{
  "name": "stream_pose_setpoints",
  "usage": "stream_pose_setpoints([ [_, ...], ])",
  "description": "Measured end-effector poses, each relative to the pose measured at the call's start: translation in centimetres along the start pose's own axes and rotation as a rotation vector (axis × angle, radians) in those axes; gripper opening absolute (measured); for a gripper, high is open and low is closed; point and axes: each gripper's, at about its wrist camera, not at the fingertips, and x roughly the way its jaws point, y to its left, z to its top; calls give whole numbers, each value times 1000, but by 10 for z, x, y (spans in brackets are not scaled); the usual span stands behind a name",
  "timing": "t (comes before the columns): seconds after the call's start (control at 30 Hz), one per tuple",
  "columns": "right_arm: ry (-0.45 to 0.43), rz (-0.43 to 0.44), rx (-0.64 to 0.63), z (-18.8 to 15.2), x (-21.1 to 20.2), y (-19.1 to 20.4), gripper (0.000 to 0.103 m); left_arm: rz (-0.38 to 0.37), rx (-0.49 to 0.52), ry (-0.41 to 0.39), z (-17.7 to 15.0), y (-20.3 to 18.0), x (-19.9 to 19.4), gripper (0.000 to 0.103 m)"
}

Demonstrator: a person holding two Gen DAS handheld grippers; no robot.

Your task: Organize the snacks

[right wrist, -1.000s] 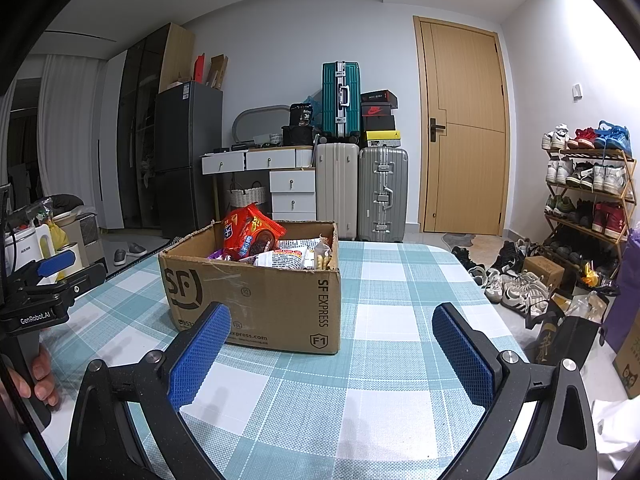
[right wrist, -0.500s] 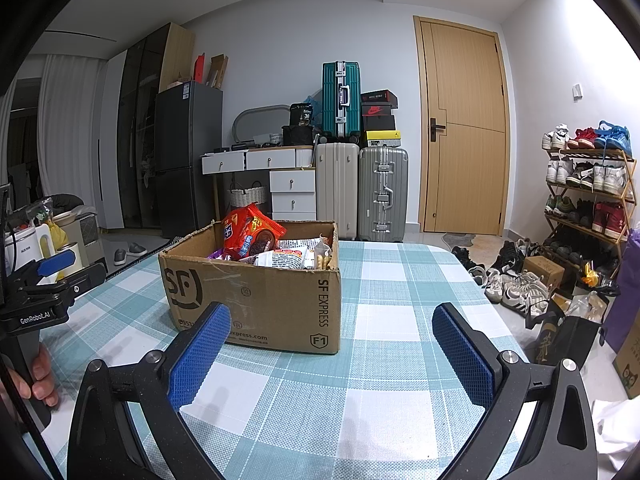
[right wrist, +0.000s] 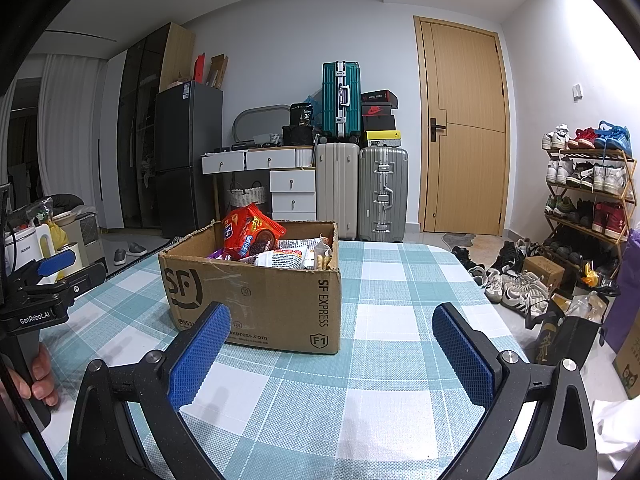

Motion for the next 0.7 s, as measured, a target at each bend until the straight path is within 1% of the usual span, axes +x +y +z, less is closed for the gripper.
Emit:
stream_pose_setpoints([
  [0.57, 0, 0, 0, 0, 0, 0, 103, -2, 1, -1, 0, 0, 0, 102],
  [0.7, 0, 0, 0, 0, 1, 0, 103, -26, 10, 0, 0, -2, 1, 102],
])
